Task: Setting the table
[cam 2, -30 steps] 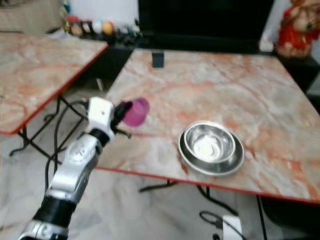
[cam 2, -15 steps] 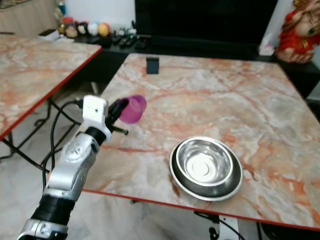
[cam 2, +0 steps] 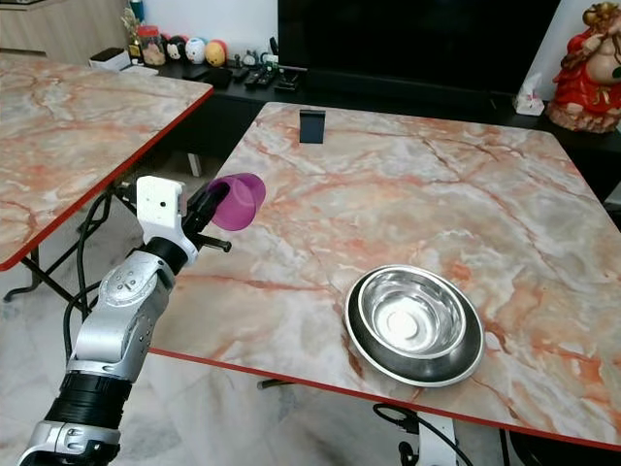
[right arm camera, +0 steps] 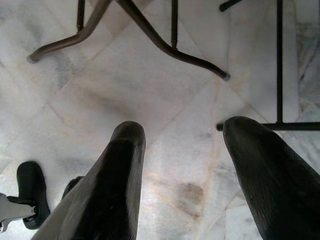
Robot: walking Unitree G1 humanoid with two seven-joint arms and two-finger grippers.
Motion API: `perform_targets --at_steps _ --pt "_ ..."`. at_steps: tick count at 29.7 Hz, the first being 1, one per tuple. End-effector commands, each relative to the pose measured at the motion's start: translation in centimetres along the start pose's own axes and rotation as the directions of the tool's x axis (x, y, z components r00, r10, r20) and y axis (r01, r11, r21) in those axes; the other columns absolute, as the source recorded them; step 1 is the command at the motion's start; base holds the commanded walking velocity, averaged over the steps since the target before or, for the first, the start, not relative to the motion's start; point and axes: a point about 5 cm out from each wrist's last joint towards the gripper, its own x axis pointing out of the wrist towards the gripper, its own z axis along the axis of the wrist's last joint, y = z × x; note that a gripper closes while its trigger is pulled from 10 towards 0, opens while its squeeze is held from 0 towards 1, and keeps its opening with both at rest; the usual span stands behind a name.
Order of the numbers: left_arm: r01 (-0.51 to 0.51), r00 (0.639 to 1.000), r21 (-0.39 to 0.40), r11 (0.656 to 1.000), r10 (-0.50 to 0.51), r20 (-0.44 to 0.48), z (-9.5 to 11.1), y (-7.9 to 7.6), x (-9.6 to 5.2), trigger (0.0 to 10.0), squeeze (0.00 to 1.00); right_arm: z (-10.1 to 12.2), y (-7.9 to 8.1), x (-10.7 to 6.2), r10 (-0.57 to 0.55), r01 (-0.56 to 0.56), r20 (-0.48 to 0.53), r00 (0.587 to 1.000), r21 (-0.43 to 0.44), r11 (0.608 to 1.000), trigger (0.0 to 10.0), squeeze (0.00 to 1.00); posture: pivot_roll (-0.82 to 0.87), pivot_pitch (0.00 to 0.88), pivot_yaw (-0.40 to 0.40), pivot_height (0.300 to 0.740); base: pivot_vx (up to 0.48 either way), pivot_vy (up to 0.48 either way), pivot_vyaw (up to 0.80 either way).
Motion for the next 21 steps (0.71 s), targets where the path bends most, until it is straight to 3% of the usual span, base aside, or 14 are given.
perform_targets --at_steps 1,11,21 --pt "0.021 0.999 0.012 1.000 -0.021 0.024 0.74 -0.40 0.34 10.0 0.00 0.11 -0.31 0.00 -0.005 0.005 0.001 1.000 -0.005 1.000 10.0 0.00 0.16 0.000 -0.057 0.707 0.000 -0.356 0.00" --pt "0.012 1.000 0.013 1.000 -0.012 0.019 0.61 -0.14 0.20 10.0 0.00 0.06 -0.48 -0.02 -0.008 0.008 -0.002 1.000 -0.011 1.000 10.0 0.00 0.16 0.000 -0.066 0.707 0.000 -0.395 0.00" --pt "0.011 1.000 0.035 0.999 -0.012 0.010 0.58 0.36 0.20 10.0 0.00 0.13 -0.57 -0.01 -0.008 0.008 -0.002 1.000 -0.016 1.000 10.0 0.00 0.16 0.000 -0.069 0.707 0.000 -0.057 0.00"
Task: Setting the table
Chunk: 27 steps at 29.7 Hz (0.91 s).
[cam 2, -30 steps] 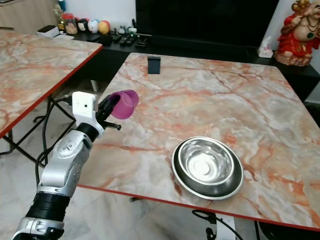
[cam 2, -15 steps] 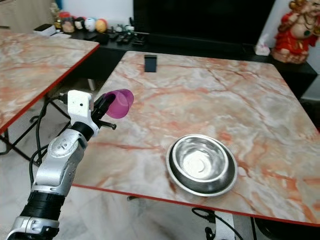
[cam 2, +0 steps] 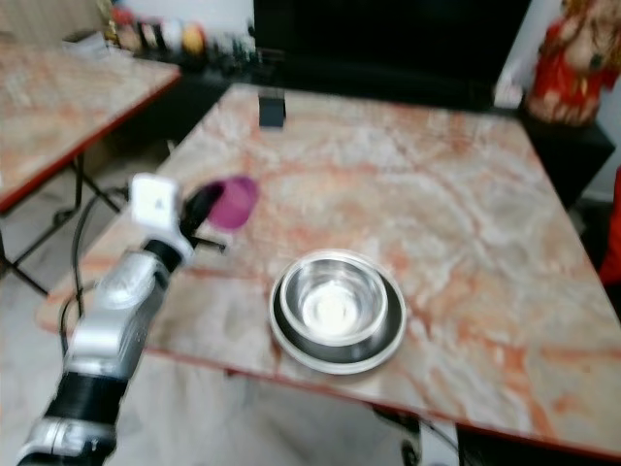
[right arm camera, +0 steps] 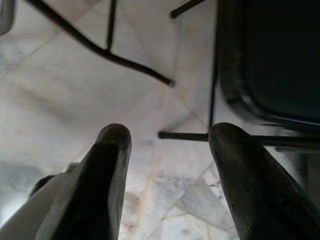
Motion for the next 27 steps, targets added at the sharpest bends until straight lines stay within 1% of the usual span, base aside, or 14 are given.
perform_targets --at_steps 1,3,11,14,16,17,19,21,22,24,25,27 --pt "-0.004 1.000 0.023 1.000 0.003 0.016 0.6 0.4 0.0 10.0 0.00 -0.1 0.6 0.0 0.016 -0.016 -0.003 1.000 0.004 1.000 10.0 0.00 0.16 0.000 -0.069 0.707 0.000 -0.315 0.00" --pt "-0.004 1.000 0.026 1.000 0.003 0.012 0.5 0.4 0.1 10.0 0.00 -0.1 0.6 0.0 0.015 -0.015 -0.003 1.000 0.005 1.000 10.0 0.00 0.16 0.000 -0.072 0.707 0.000 -0.317 0.00" --pt "-0.015 1.000 0.034 0.999 0.015 -0.002 0.5 0.9 0.3 10.0 0.00 0.0 0.6 0.0 0.018 -0.018 -0.003 1.000 0.004 1.000 10.0 0.00 0.16 0.000 -0.071 0.707 0.000 0.000 0.00" --pt "-0.020 0.999 0.044 0.999 0.021 -0.035 1.1 1.4 1.0 10.0 0.00 0.0 0.6 0.0 0.019 -0.019 -0.003 1.000 0.003 1.000 10.0 0.00 0.17 0.000 -0.075 0.707 0.000 0.000 0.00" --pt "-0.007 1.000 0.041 0.999 0.008 -0.026 1.6 1.5 1.4 10.0 0.00 0.1 0.6 0.1 0.020 -0.020 -0.003 1.000 0.001 1.000 10.0 0.00 0.18 0.000 -0.078 0.707 0.000 0.000 0.00" --pt "0.007 1.000 0.051 0.999 -0.006 -0.015 2.0 1.5 1.6 10.0 0.00 0.1 0.7 0.1 0.021 -0.021 -0.002 1.000 0.001 1.000 10.0 0.00 0.17 0.000 -0.075 0.707 0.000 0.000 0.00" --pt "0.014 1.000 0.059 0.998 -0.013 -0.007 2.1 1.3 1.7 10.0 0.00 0.1 0.7 0.1 0.022 -0.022 -0.002 1.000 0.001 1.000 10.0 0.00 0.17 0.000 -0.076 0.707 0.000 0.000 0.00" --pt "0.018 1.000 0.074 0.997 -0.017 -0.007 2.0 1.2 1.7 10.0 0.00 0.1 0.7 0.1 0.022 -0.022 -0.002 1.000 0.002 1.000 10.0 0.00 0.17 0.000 -0.076 0.707 0.000 -0.304 0.00" --pt "0.022 1.000 0.106 0.994 -0.020 -0.017 1.8 1.0 1.6 10.0 0.00 0.1 0.7 0.1 0.022 -0.022 -0.003 1.000 0.004 1.000 10.0 0.00 0.17 0.000 -0.076 0.707 0.000 -0.480 0.00" --pt "0.009 1.000 0.099 0.995 -0.007 -0.028 1.4 1.0 1.5 10.0 0.00 0.0 0.7 0.1 0.022 -0.022 -0.005 1.000 0.020 1.000 10.0 0.00 0.17 0.000 -0.076 0.707 0.000 -0.480 0.00" --pt "-0.005 0.999 0.077 0.997 0.008 -0.035 1.3 1.1 1.5 10.0 0.00 0.0 0.7 0.1 0.024 -0.024 -0.006 1.000 0.027 0.999 10.0 0.00 0.17 0.000 -0.074 0.707 0.000 0.000 -0.77" --pt "-0.010 0.999 0.069 0.998 0.012 -0.040 1.2 1.3 1.4 10.0 0.00 0.0 0.7 0.1 0.028 -0.028 -0.010 1.000 0.017 0.999 10.0 0.00 0.17 0.000 -0.074 0.707 0.000 0.000 -0.75"
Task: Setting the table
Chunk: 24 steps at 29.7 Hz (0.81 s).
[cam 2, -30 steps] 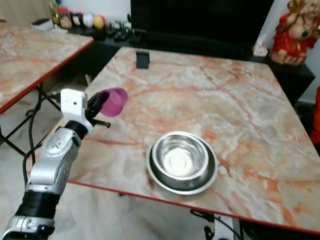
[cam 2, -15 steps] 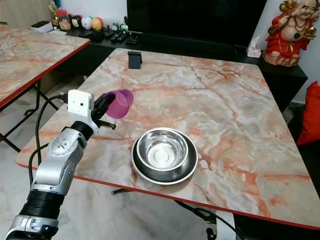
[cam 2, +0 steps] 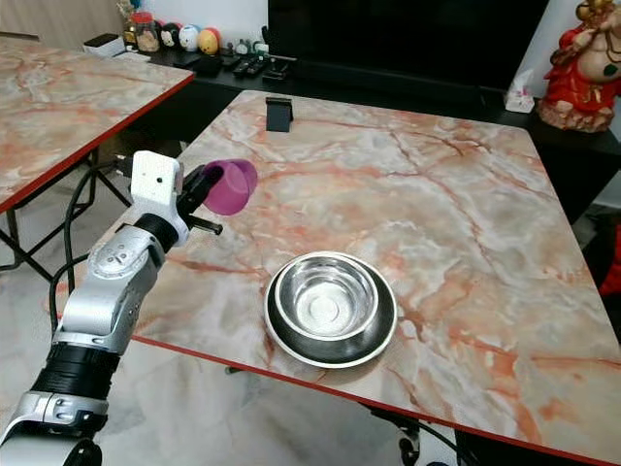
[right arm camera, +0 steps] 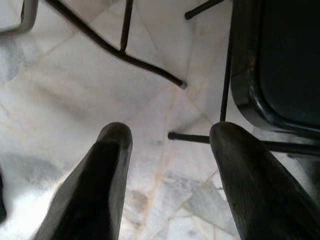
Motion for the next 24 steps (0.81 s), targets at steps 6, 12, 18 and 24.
perform_targets --at_steps 6,12,18,24 --pt "0.020 1.000 0.007 1.000 -0.020 -0.001 0.2 -0.2 0.3 10.0 0.00 -0.6 -0.6 -0.1 -0.013 0.013 -0.020 1.000 0.004 1.000 10.0 0.00 0.16 0.000 -0.069 0.707 0.000 0.000 -0.58" --pt "0.016 1.000 0.015 1.000 -0.016 -0.007 0.2 0.0 0.3 10.0 0.00 -0.7 -0.7 -0.2 -0.017 0.017 -0.028 0.999 -0.002 1.000 10.0 0.00 0.16 0.000 -0.070 0.707 0.000 0.000 0.00" --pt "-0.048 0.998 0.010 0.999 0.049 -0.049 0.9 1.1 1.0 10.0 0.00 -0.8 -0.6 -0.2 -0.015 0.014 -0.031 0.999 -0.006 1.000 10.0 0.00 0.17 0.000 -0.073 0.707 0.000 0.000 0.00" --pt "-0.077 0.983 -0.016 0.997 0.074 -0.171 1.4 1.9 3.2 10.0 0.00 -0.8 -0.6 -0.2 -0.010 0.010 -0.034 0.999 -0.006 1.000 10.0 0.00 0.17 0.000 -0.078 0.707 0.000 0.000 0.00"
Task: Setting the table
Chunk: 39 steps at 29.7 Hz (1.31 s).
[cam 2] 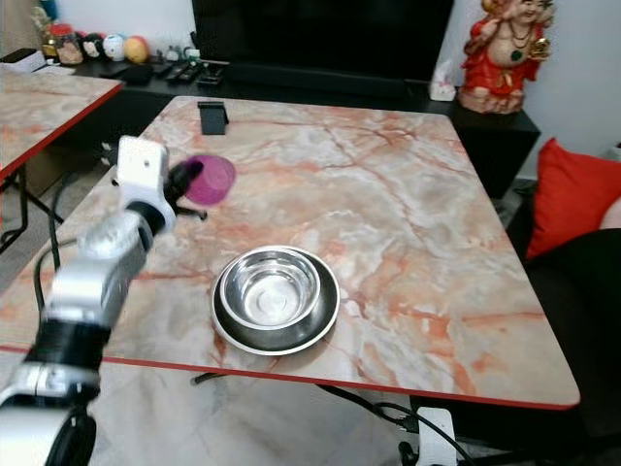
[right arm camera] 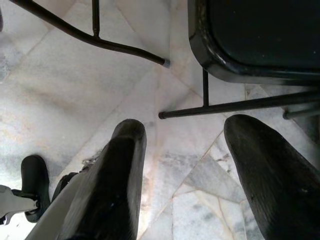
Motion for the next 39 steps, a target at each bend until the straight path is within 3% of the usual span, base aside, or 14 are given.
perform_targets --at_steps 1,8,12,19,22,32,39 --pt "0.035 0.997 -0.027 0.999 -0.037 -0.067 -0.8 -0.5 0.5 10.0 0.00 -0.1 -0.1 0.0 0.000 0.000 -0.010 1.000 -0.002 1.000 10.0 0.00 0.16 0.000 -0.076 0.707 0.000 0.000 0.00" --pt "0.081 0.977 -0.028 0.996 -0.084 -0.193 -1.2 -1.4 1.7 10.0 0.00 -0.2 -0.1 0.0 -0.005 0.005 -0.011 1.000 0.006 1.000 10.0 0.00 0.16 0.000 -0.074 0.707 0.000 0.000 0.00" --pt "0.063 0.961 0.061 0.996 -0.045 -0.271 -0.7 -1.2 2.4 10.0 0.00 -0.3 -0.2 0.0 -0.007 0.007 -0.016 1.000 0.007 1.000 10.0 0.00 0.17 0.000 -0.058 0.707 0.000 0.000 0.00" --pt "0.082 0.942 0.094 0.992 -0.046 -0.332 -1.5 -0.6 2.0 10.0 0.00 -0.5 0.3 -0.1 -0.004 0.004 -0.018 1.000 0.022 1.000 10.0 0.00 0.15 0.000 0.001 0.707 0.000 0.000 0.00" --pt "0.067 0.929 0.087 0.994 -0.030 -0.369 -2.2 0.1 1.7 10.0 0.00 -0.7 0.6 -0.1 -0.013 0.014 -0.021 1.000 0.039 0.999 10.0 0.00 0.14 0.000 0.025 0.707 0.000 0.000 0.00" --pt "0.024 0.900 0.073 0.997 0.010 -0.435 -4.1 0.4 1.4 10.0 0.00 -0.9 1.1 -0.1 -0.009 0.011 -0.028 1.000 0.061 0.998 10.0 0.00 0.12 0.000 0.049 0.707 0.000 0.000 0.00" --pt "-0.061 0.884 -0.022 0.998 0.044 -0.465 -5.1 0.4 1.3 10.0 0.00 -1.0 1.0 -0.1 -0.009 0.011 -0.028 1.000 0.067 0.998 10.0 0.00 0.13 0.000 0.047 0.707 0.000 0.000 0.00"
